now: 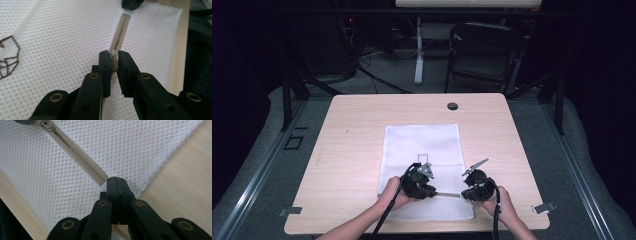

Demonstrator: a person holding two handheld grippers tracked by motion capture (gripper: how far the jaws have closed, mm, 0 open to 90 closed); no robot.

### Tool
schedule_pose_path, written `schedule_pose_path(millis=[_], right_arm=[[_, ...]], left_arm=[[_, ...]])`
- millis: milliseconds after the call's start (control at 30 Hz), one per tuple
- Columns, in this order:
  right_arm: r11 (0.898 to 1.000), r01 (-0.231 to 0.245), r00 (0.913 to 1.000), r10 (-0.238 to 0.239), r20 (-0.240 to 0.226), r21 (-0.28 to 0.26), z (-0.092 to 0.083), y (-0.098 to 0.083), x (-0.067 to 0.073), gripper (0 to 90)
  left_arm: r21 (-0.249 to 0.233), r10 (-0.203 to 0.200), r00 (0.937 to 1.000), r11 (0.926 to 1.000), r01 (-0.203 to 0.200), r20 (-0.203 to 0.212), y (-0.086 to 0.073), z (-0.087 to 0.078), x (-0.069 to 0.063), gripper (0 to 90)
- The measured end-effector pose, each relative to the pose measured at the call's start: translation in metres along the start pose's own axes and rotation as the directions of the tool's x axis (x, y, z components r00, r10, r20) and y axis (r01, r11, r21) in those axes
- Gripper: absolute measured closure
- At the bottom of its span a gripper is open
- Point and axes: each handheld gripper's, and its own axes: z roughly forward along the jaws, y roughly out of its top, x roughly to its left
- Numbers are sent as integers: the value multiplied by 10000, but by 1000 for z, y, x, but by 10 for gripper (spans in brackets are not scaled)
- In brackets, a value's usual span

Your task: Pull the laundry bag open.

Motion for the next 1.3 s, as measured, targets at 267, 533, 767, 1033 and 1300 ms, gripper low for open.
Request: schedule_pose_path(millis=[267,533,767,1033,1300], right_arm=[[10000,56,10000,-56,27,37,0,0,0,900],[10000,52,10000,-52,57,49,0,0,0,900],[10000,5,10000,-5,27,-9,0,0,1,900],[10000,2,10000,-2,78,17,0,0,1,900],[10000,-54,10000,54,18,-36,0,0,1,900]], left_arm=[[-107,48,10000,9999,-49,-71,-3,-6,0,814],[-248,24,9999,9997,-28,-154,-7,-12,1,814],[-293,-108,9998,9995,104,-146,-14,-18,3,814],[-199,-93,9995,9998,88,-296,-16,-22,3,813],[-276,-280,9995,9992,276,-147,-25,-28,5,813]])
